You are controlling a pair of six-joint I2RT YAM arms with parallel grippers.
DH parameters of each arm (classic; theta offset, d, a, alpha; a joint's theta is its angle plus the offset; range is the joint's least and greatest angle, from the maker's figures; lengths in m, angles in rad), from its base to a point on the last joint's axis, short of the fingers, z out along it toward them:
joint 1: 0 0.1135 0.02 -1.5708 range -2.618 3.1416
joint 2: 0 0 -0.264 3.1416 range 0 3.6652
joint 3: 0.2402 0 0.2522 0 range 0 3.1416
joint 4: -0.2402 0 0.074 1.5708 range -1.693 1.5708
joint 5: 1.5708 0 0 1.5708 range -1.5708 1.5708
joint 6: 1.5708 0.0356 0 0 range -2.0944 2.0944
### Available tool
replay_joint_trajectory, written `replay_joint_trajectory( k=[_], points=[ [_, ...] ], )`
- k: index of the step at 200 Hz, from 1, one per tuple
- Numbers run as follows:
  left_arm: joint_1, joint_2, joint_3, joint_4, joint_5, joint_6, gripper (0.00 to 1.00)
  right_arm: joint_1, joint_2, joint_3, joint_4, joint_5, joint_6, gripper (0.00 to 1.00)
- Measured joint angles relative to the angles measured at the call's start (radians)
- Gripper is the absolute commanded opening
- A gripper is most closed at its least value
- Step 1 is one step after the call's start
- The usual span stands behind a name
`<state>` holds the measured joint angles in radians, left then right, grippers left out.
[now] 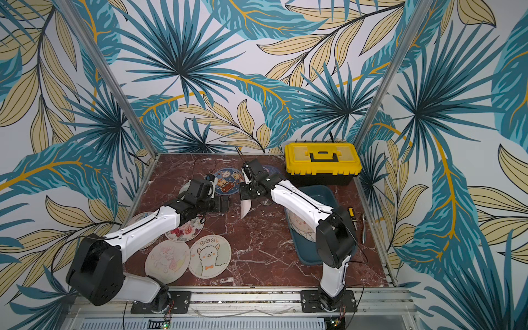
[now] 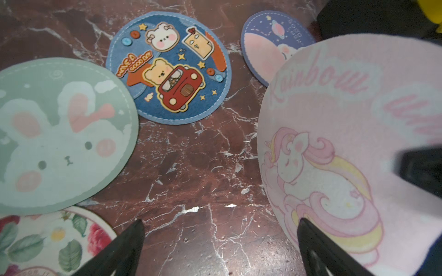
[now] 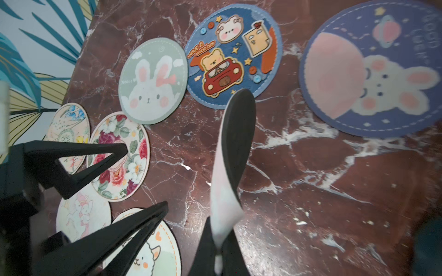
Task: Put the coasters into the storage box
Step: Pick up the coaster from the center of the board, then place the coaster in the storage box.
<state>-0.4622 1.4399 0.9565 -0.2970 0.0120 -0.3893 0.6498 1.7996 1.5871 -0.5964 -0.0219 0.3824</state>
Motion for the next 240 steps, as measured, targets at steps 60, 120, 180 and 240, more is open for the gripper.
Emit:
replay_joint_trajectory(
  k=[60,120,180,240],
  points=[
    [-0.002,0.016,0.028,0.070,0.085,-0.001,1.00,-0.058,-0.206,-0.053,-0.111,0.166,-0.010,0.00],
    [-0.003,0.047,0.060,0.096,0.131,-0.001,1.00,-0.171,-0.396,-0.171,-0.221,0.304,0.002,0.00],
    [-0.007,0.069,0.060,0.132,0.216,-0.004,1.00,-0.296,-0.466,-0.272,-0.266,0.351,0.021,0.00],
    [-0.011,0.077,0.060,0.152,0.270,-0.004,1.00,-0.348,-0.410,-0.336,-0.167,0.272,0.021,0.00]
  ],
)
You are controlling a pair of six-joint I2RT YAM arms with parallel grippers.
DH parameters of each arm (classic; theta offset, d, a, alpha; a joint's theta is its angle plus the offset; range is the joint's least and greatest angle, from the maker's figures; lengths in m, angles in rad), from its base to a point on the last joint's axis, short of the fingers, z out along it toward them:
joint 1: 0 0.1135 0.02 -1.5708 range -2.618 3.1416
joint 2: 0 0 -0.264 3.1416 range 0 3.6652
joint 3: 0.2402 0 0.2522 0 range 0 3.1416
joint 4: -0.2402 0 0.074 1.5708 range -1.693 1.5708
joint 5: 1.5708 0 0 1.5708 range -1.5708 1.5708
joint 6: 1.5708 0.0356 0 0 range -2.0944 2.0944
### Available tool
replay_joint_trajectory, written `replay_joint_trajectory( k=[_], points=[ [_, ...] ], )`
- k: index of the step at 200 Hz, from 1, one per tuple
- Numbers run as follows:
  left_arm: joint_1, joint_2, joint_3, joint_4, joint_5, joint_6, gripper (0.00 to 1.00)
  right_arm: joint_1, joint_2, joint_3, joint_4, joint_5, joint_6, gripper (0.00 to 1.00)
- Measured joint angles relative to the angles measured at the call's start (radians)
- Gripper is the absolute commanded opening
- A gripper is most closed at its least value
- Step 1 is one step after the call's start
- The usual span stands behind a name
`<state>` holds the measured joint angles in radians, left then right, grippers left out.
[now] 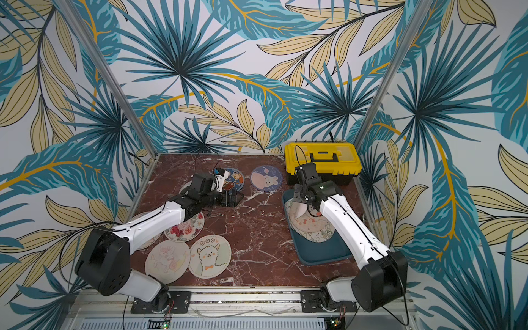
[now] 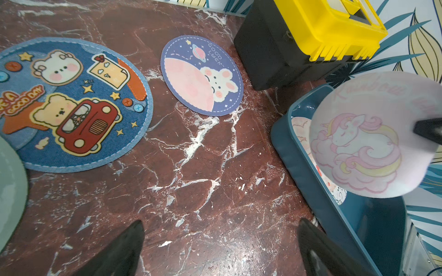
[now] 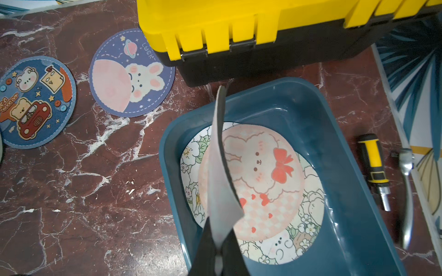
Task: Put the coasters into the storage box
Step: Place the coaster in the storage box.
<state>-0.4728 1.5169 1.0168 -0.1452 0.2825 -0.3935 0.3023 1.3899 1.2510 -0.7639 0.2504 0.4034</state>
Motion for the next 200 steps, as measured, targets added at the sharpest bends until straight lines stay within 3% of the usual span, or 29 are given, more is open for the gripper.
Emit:
replay_joint_trajectory(
  k=[119,151,172,200],
  points=[
    [-0.005,0.032,0.003,0.001,0.014,-0.004,1.00,-0.143,0.121,-0.147,0.044,0.066,0.060,0.02],
    [-0.005,0.044,0.003,0.000,0.014,-0.005,1.00,-0.146,0.179,-0.147,0.044,0.069,0.071,0.19],
    [-0.005,0.044,0.003,0.002,0.014,-0.005,1.00,-0.146,0.192,-0.147,0.043,0.066,0.077,0.39],
    [-0.005,0.044,0.003,0.003,0.013,-0.005,1.00,-0.146,0.192,-0.145,0.040,0.059,0.074,0.55]
  ],
)
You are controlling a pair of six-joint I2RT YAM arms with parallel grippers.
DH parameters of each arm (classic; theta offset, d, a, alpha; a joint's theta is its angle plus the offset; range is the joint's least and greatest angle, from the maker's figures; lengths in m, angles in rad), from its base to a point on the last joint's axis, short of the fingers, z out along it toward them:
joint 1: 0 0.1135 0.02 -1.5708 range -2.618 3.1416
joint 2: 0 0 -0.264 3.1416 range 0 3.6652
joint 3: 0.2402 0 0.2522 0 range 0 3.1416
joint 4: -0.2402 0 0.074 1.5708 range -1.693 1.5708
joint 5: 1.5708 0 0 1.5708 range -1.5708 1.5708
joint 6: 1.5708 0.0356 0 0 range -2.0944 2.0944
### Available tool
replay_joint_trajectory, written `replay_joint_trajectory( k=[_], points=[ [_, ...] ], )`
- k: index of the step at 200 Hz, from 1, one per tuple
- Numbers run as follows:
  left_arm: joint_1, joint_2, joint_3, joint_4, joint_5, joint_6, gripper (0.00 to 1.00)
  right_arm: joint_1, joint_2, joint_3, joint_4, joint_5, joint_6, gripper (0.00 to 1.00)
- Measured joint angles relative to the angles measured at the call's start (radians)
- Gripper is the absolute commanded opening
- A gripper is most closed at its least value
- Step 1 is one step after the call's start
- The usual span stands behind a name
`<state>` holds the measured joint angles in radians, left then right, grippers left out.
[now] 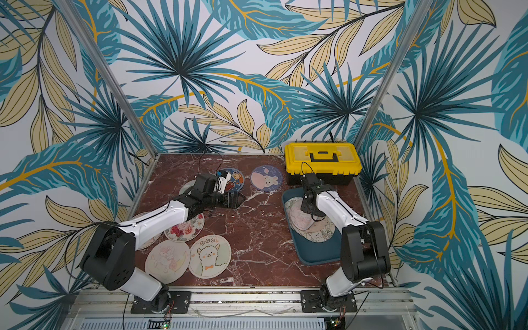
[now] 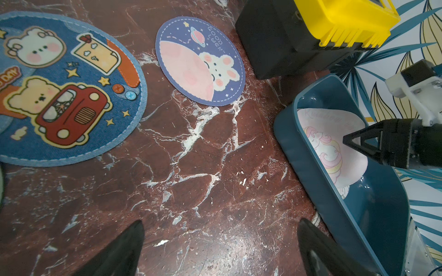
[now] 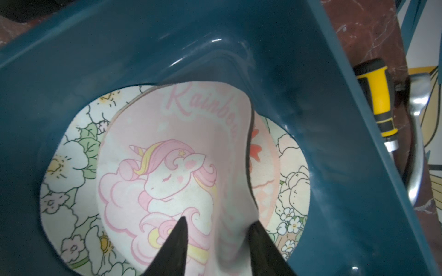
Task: Put the coasters into the storage box
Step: Place the coaster in the storage box.
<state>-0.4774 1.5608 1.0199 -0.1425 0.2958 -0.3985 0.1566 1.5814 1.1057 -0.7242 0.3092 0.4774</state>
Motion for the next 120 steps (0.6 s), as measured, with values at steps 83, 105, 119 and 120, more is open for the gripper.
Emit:
replay_joint_trajectory(
  k=[83,105,119,120],
  points=[
    [0.000,0.004,0.000,0.001,-0.007,0.002,1.00,0.000,-0.018,0.045,-0.014,-0.081,0.000,0.68],
    [0.000,0.006,0.000,0.002,-0.010,0.002,1.00,0.000,-0.023,0.053,-0.015,-0.102,-0.001,0.69],
    [0.000,0.009,0.000,0.005,-0.013,0.004,1.00,0.003,-0.035,0.056,-0.016,-0.115,-0.003,0.69],
    [0.000,0.010,0.000,0.005,-0.014,0.005,1.00,0.003,-0.036,0.056,-0.016,-0.116,-0.003,0.70]
  ],
)
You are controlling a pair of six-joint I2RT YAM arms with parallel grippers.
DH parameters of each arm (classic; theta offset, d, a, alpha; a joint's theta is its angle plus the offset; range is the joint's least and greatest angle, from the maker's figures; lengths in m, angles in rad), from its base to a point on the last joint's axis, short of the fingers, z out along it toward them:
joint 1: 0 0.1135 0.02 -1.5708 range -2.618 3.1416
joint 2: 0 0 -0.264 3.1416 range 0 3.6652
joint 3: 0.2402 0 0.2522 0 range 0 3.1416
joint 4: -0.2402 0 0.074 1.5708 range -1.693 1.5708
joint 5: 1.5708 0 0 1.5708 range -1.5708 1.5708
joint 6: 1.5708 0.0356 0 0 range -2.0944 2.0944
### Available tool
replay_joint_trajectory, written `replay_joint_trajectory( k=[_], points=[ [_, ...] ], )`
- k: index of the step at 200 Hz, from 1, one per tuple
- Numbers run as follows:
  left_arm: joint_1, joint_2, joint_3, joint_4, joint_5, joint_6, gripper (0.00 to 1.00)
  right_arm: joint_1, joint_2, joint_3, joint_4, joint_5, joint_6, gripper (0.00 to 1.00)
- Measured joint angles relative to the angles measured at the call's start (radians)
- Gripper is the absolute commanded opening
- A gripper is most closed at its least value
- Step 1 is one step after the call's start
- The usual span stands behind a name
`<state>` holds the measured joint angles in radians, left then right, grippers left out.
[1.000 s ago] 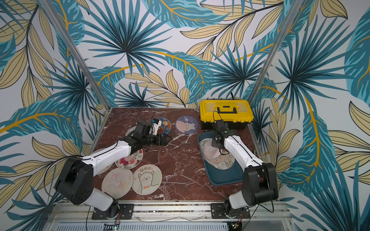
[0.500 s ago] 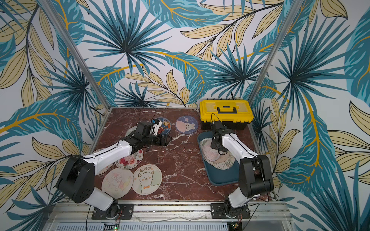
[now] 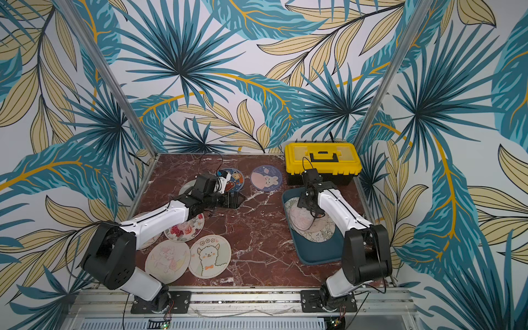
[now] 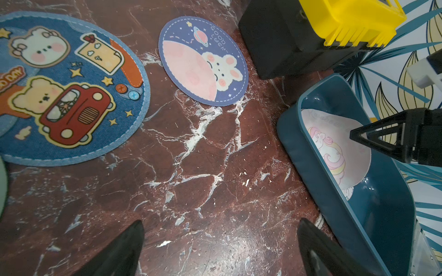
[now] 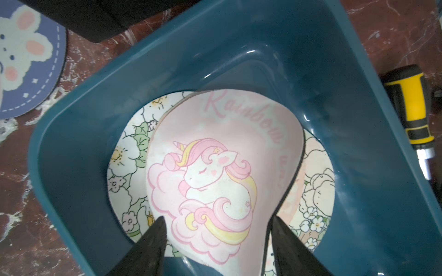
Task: Put the coasters into the storage box
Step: Place the coaster in the storage box.
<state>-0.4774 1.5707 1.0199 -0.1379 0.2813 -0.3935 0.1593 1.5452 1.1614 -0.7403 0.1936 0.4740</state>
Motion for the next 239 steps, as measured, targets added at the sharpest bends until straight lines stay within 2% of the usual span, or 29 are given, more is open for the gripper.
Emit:
replay_joint_trajectory(
  k=[96,169,239],
  points=[
    [0.000,0.005,0.000,0.000,-0.055,0.005,1.00,0.101,-0.003,0.164,-0.031,-0.011,-0.066,0.71],
    [0.000,0.005,0.000,0.008,-0.095,0.004,1.00,0.244,0.207,0.380,-0.043,-0.055,-0.195,0.72],
    [0.000,-0.023,-0.011,0.064,-0.103,0.005,1.00,0.273,0.369,0.509,-0.010,-0.102,-0.259,0.73]
  ],
)
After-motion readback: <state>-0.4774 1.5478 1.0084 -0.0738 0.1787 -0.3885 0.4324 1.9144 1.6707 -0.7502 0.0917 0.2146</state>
